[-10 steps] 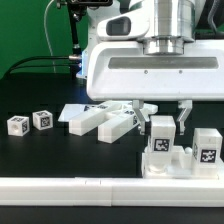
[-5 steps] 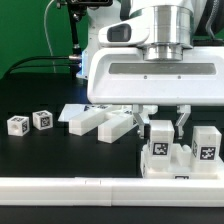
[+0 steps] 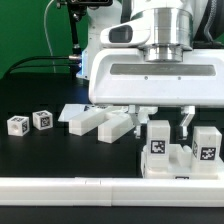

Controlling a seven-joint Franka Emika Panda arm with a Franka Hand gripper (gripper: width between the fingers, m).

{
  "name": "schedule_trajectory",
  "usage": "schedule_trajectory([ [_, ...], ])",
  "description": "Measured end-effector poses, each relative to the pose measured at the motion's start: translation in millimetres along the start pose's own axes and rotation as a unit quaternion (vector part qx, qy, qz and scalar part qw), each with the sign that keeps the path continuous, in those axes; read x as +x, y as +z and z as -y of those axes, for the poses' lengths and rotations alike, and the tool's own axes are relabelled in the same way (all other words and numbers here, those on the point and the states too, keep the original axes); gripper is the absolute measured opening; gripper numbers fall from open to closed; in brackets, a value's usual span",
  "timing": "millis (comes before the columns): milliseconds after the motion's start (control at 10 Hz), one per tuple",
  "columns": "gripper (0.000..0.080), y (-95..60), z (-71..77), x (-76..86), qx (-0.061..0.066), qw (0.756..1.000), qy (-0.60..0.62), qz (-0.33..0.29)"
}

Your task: Assemble chair

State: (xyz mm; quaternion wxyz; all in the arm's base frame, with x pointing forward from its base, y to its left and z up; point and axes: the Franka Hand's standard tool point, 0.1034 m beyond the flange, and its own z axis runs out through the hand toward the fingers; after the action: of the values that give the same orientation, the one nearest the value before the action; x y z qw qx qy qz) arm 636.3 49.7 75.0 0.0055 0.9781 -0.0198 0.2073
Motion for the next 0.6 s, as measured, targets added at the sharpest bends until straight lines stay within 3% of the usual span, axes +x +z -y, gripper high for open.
schedule_trajectory([
  [100,0.0518,-0.1,-0.2,0.9,0.000,1.000,0.000,0.001],
  [200,0.0622,1.1,-1.3,-2.0,0.003,0.999,0.005,0.033],
  [300,0.0641,1.1,0.9,-5.5,0.008,0.995,0.015,0.100],
  [600,0.0648,-2.1,0.4,-7.4,0.012,0.980,0.027,0.198],
])
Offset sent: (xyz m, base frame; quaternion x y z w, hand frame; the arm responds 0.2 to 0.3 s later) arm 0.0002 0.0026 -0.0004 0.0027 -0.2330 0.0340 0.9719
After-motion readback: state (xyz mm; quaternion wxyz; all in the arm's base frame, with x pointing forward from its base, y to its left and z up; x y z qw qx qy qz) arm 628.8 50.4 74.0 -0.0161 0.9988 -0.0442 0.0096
